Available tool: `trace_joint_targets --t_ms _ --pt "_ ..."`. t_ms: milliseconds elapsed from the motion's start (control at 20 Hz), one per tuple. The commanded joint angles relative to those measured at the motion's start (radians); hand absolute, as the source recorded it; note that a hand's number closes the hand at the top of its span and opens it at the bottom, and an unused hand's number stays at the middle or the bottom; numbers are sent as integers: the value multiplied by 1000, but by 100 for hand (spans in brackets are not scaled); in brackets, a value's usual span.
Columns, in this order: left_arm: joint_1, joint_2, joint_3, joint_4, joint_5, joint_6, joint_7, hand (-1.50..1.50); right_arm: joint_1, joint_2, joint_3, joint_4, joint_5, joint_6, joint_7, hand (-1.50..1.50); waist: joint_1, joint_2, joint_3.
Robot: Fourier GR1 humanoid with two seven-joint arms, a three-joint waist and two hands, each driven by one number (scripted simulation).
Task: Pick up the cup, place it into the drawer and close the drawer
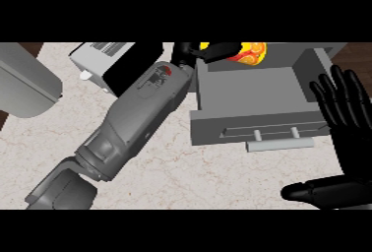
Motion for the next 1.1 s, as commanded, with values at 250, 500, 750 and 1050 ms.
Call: trace_joint_targets --t_ms 250,500,750,1050 --pt "-65 0 -163 77 55 56 56 150 -52 -18 6 -35 -25 -7 85 -150 -34 3 0" --pt "-68 0 -248 86 61 129 71 -150 -76 5 18 45 -10 9 -6 -150 -55 14 2" --pt "-23 0 -225 68 127 88 -26 -150 -70 -3 -5 -12 -67 10 40 -150 -44 11 0" --pt "-52 0 -184 -16 233 50 -73 -150 -79 -9 -26 -5 -124 19 61 -150 -13 0 -1"
